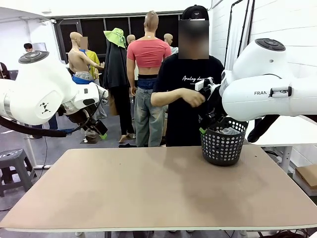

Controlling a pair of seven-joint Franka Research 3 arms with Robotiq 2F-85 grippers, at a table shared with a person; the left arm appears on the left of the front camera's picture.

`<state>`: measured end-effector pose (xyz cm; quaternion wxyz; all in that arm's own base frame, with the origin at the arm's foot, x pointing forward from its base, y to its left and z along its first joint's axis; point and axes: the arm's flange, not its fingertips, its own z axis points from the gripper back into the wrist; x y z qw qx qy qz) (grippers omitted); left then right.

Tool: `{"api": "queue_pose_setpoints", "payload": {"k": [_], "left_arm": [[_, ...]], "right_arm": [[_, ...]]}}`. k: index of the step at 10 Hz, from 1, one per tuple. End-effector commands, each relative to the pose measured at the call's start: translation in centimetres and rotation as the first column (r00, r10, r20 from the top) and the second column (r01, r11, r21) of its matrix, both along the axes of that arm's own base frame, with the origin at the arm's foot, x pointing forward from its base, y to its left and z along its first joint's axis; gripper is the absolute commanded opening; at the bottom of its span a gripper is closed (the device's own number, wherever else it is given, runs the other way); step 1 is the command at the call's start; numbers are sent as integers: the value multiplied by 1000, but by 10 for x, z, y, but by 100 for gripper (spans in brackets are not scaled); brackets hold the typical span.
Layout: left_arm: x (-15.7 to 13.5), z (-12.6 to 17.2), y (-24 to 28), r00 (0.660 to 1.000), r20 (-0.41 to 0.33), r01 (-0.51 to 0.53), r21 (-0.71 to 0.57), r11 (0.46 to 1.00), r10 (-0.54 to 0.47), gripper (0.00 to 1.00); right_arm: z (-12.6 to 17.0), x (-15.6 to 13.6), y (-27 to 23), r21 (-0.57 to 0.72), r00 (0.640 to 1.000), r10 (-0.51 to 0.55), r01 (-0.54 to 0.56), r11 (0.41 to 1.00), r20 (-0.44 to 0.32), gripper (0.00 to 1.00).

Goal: Fold the training pants.
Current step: Grab both ends of the Training pants handed by a person.

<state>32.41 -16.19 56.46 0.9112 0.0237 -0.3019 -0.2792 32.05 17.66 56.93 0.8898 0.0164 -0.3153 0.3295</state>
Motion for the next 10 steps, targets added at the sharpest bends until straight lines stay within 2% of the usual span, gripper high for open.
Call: {"api": "queue_pose_setpoints", "payload": {"k": [1,10], "left_arm": [[0,-1,0,1000,6,4,-16,1000,-4,100],[0,-1,0,1000,6,4,-16,1000,-4,100]], "right_arm": [[0,0,1,6,1000,5,-5,1000,5,100],[0,0,1,6,1000,5,-5,1000,5,100]]}}
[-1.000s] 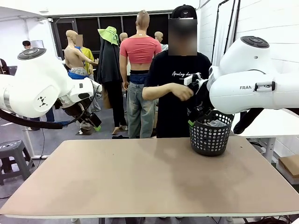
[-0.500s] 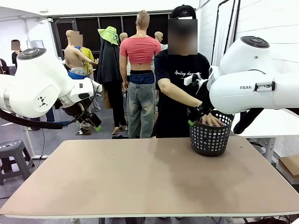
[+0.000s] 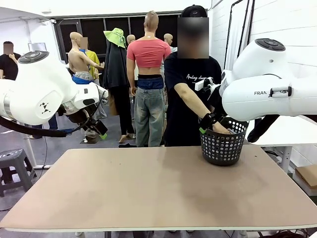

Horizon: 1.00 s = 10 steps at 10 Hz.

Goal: Fold the training pants.
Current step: Grab both ends of the Training pants handed by a person.

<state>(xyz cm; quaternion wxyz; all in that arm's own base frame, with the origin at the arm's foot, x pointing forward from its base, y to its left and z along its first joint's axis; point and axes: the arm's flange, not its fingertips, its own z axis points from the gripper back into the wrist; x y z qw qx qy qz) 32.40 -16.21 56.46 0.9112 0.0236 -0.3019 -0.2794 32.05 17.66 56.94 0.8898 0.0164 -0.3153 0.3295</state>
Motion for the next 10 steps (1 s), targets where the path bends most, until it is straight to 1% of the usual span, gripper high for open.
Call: {"api": "queue_pose_setpoints", "payload": {"k": [1,10], "left_arm": [[0,-1,1,1000,6,4,-16,1000,-4,100],[0,-1,1,1000,6,4,-16,1000,-4,100]], "right_arm": [[0,0,1,6,1000,5,-5,1000,5,100],[0,0,1,6,1000,5,-5,1000,5,100]]}}
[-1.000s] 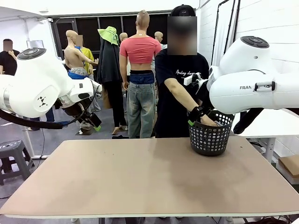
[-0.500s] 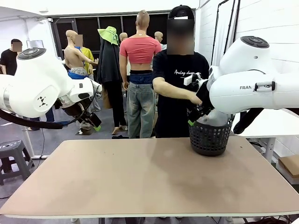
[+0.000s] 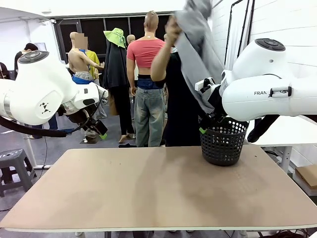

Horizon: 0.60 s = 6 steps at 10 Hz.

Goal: Fold the training pants.
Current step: Grab both ends of the Training pants handed by a person.

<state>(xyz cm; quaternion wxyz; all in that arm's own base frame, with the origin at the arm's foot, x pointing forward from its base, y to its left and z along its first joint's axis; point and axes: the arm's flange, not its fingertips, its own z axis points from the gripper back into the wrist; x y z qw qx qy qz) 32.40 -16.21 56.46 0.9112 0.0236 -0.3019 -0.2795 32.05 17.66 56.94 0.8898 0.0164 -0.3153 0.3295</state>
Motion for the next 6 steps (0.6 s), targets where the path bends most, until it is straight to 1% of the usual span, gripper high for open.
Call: {"api": "queue_pose_setpoints", "payload": {"k": [1,6], "left_arm": [[0,-1,1,1000,6,4,-16,1000,-4,100],[0,-1,1,1000,6,4,-16,1000,-4,100]], "right_arm": [[0,0,1,6,1000,4,-5,1000,5,100],[0,0,1,6,1000,4,-5,1000,5,100]]}}
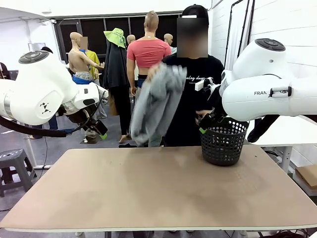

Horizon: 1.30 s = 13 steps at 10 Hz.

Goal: Fold the training pants.
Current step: Grab both ends of the Training pants handed by a person.

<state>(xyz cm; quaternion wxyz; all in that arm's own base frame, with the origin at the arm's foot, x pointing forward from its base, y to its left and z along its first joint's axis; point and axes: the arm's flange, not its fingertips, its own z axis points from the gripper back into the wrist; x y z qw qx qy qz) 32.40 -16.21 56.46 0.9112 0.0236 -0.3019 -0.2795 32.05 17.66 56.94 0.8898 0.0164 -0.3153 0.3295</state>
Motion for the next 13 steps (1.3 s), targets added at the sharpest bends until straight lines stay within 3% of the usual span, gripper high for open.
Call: {"api": "queue_pose_setpoints", "payload": {"k": [1,13], "left_arm": [[0,-1,1,1000,6,4,-16,1000,-4,100],[0,-1,1,1000,6,4,-16,1000,-4,100]], "right_arm": [[0,0,1,6,1000,4,-5,1000,5,100],[0,0,1,6,1000,4,-5,1000,5,100]]}}
